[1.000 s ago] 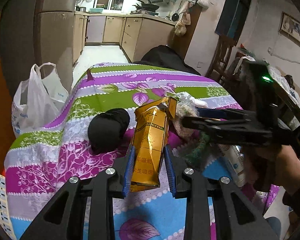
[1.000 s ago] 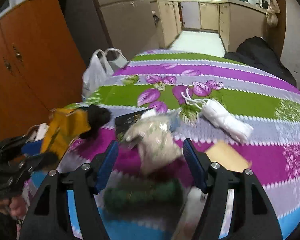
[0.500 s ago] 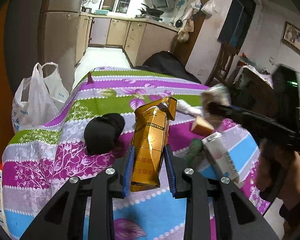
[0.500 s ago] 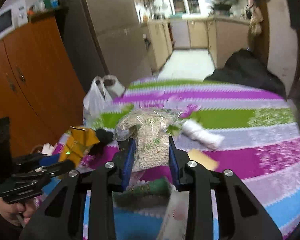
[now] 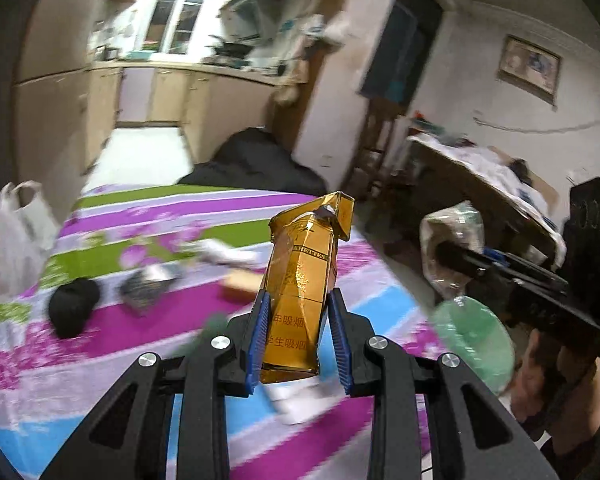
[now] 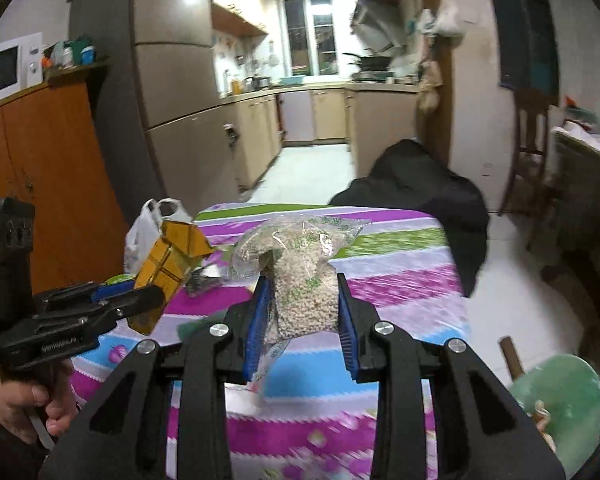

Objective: Collect trash
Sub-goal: 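Carry the gold bag and grain bag with both tools over the trash bin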

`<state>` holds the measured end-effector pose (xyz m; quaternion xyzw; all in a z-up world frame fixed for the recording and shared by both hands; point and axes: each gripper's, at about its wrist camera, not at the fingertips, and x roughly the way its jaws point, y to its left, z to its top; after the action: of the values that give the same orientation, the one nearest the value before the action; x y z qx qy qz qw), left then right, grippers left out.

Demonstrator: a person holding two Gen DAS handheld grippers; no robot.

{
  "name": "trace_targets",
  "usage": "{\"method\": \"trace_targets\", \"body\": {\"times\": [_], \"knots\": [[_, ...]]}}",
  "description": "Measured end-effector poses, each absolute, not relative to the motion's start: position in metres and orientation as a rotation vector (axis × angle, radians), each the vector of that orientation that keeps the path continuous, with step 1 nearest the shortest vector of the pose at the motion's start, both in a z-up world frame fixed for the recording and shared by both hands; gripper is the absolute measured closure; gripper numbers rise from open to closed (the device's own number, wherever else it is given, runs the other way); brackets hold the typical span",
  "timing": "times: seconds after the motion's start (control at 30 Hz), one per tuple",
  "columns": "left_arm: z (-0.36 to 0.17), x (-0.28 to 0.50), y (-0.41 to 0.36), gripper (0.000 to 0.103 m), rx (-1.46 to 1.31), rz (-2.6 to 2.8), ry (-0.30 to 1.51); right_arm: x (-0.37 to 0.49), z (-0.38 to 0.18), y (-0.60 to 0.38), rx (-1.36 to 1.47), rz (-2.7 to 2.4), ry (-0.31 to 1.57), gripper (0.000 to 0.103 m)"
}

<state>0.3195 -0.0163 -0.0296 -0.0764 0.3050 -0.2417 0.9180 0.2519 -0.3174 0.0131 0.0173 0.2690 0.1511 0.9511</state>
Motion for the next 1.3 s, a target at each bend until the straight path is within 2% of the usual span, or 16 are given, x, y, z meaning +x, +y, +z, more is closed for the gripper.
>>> {"method": "trace_targets", "body": {"times": [0.4,0.67,1.0,1.3], "knots": [[0.001,0.294,-0.196,0.072,-0.118,-0.741,0.63,0.201,0.032,-0.46,0.08,0.031,0.534,0.073],[0.003,0.282,-0.306,0.072,-0.07,-0.855,0.656,0.183,0.018,-0.547,0.151,-0.098,0.595,0.073],[-0.031,0.293,-0.407,0.072,-0.049,-0.92,0.78,0.182,-0.028,-0.625,0.258,-0.175,0.745,0.073],[-0.085,0.317,-0.437,0.072,-0.018,-0.884,0.883,0.187,-0.067,-0.65,0.3,-0.197,0.835,0.072]]}}
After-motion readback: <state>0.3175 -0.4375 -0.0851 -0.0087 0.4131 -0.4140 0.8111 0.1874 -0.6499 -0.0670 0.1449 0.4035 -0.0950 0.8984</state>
